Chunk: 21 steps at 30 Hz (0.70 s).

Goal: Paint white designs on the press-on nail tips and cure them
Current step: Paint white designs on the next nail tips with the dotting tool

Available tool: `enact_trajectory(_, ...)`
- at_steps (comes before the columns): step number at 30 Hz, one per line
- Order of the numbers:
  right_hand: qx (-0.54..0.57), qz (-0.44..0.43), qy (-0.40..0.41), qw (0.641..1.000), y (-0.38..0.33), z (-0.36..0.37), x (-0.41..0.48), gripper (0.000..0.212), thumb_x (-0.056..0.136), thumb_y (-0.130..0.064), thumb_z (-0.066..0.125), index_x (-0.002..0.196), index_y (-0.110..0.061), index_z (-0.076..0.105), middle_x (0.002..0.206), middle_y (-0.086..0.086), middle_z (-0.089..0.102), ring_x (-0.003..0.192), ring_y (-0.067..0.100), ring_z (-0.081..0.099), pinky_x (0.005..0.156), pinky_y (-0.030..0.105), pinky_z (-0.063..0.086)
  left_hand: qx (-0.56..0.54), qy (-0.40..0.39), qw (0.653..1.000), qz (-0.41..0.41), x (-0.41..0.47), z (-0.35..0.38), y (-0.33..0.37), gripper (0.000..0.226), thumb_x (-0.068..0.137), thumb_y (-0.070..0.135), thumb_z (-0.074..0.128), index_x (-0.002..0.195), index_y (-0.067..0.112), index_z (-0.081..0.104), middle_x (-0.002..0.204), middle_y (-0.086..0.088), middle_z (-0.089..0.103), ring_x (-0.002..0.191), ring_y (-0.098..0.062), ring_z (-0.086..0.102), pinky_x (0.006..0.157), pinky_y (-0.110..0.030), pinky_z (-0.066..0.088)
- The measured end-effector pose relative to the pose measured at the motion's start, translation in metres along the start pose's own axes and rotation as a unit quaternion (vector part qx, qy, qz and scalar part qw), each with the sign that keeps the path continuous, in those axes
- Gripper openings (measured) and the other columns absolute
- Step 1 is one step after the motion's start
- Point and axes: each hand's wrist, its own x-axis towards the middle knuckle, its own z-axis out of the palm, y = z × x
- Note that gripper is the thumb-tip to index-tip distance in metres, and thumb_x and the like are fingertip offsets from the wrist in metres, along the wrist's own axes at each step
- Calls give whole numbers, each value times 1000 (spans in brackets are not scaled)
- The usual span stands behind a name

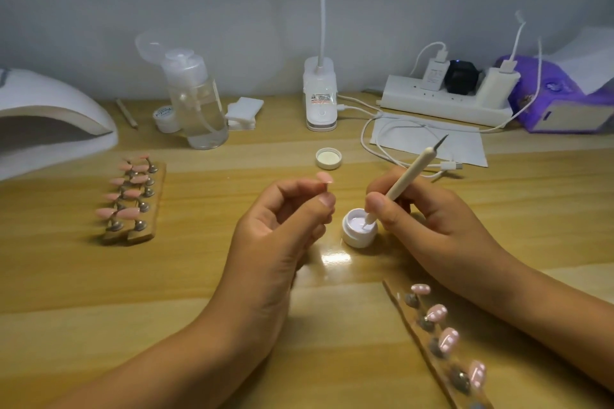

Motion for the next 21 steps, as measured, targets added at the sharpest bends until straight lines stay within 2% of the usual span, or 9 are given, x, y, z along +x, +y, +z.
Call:
enact_trajectory(6, 21, 9, 18, 1000, -1, -1, -1, 15, 94, -37, 53, 89, -25, 60, 80, -8, 58, 75, 12, 52, 68, 19, 45, -2, -22, 1000, 9, 0, -1, 0, 25, 63, 34, 74, 87, 32, 76, 79, 11, 67, 74, 1, 61, 66, -11, 49)
enact_trajectory(9, 102, 22, 66, 992, 0, -4, 1, 13, 96, -29, 54, 92, -17, 59, 81, -2, 60, 76, 9, 57, 74, 18, 47, 8, -30, 999, 11, 0, 0, -2, 24, 62, 35, 74, 86, 32, 77, 82, 13, 69, 75, 0, 62, 66, -12, 48)
enact_trajectory(11, 160, 27, 102, 982, 0, -7, 4, 12, 91, -25, 58, 93, -13, 58, 77, 0, 61, 76, 5, 59, 75, 16, 47, 17, -35, 999, 10, 0, 0, -2, 24, 62, 36, 74, 85, 32, 77, 84, 15, 70, 75, 1, 62, 66, -11, 48)
enact_trajectory(14, 237, 23, 141, 961, 0, -11, 5, 10, 84, -21, 68, 88, -19, 58, 74, -6, 59, 74, 5, 58, 75, 17, 48, 22, -52, 998, 11, -1, 1, -3, 21, 63, 34, 76, 84, 30, 77, 85, 14, 71, 72, 1, 62, 65, -11, 48)
enact_trajectory(17, 319, 52, 139, 936, 1, -15, 5, 12, 79, -17, 67, 78, -25, 58, 71, -5, 55, 70, 7, 54, 74, 21, 49, 50, -93, 994, 22, -4, 3, -3, 12, 72, 20, 77, 81, 26, 76, 84, 10, 72, 70, 0, 63, 64, -11, 47)
enact_trajectory(21, 382, 83, 85, 917, 0, -17, 5, 18, 76, -17, 69, 68, -27, 56, 63, -6, 50, 61, 6, 51, 74, 27, 53, 101, -140, 985, 19, -7, 6, -2, 10, 75, 19, 71, 84, 21, 74, 87, 6, 73, 76, -2, 62, 67, -12, 47)
